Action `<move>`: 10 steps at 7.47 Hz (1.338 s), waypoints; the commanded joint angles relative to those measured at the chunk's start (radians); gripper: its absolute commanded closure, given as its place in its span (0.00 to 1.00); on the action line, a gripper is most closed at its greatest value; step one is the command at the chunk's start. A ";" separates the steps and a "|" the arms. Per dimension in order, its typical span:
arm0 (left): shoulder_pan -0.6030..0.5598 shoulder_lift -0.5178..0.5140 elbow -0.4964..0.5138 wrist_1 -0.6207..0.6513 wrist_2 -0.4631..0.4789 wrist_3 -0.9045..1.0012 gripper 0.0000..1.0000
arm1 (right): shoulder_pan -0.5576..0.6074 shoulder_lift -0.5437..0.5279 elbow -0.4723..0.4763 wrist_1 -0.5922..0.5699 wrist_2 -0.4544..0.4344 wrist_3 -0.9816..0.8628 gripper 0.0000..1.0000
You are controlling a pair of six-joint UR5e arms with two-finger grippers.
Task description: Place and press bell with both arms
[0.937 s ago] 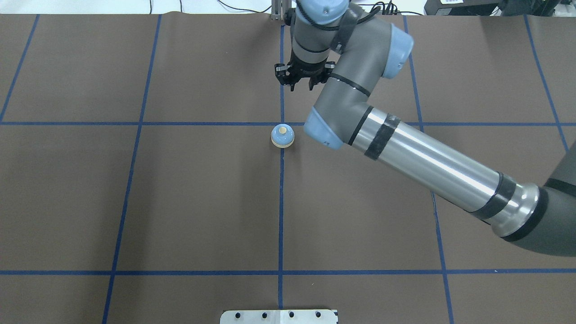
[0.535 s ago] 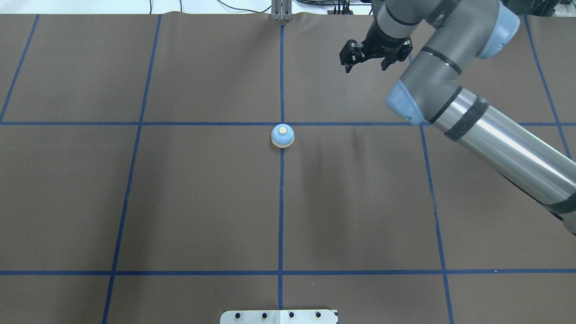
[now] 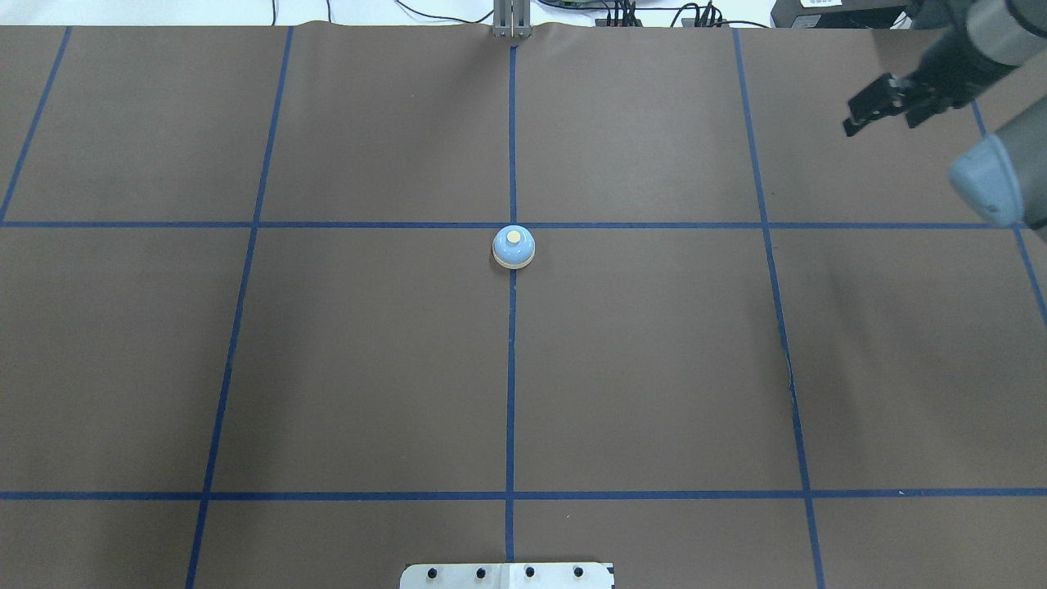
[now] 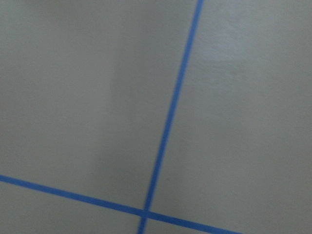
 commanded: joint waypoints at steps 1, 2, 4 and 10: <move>0.001 -0.004 0.006 -0.008 0.004 0.004 0.00 | 0.130 -0.209 0.059 0.001 0.018 -0.272 0.01; 0.001 0.001 0.006 -0.019 0.003 0.007 0.00 | 0.191 -0.273 0.056 -0.001 0.044 -0.392 0.01; -0.001 0.008 0.041 -0.016 -0.004 -0.007 0.00 | 0.335 -0.401 0.070 0.001 0.066 -0.503 0.01; -0.004 -0.025 0.061 -0.015 -0.091 0.006 0.00 | 0.377 -0.480 0.109 0.004 0.066 -0.385 0.00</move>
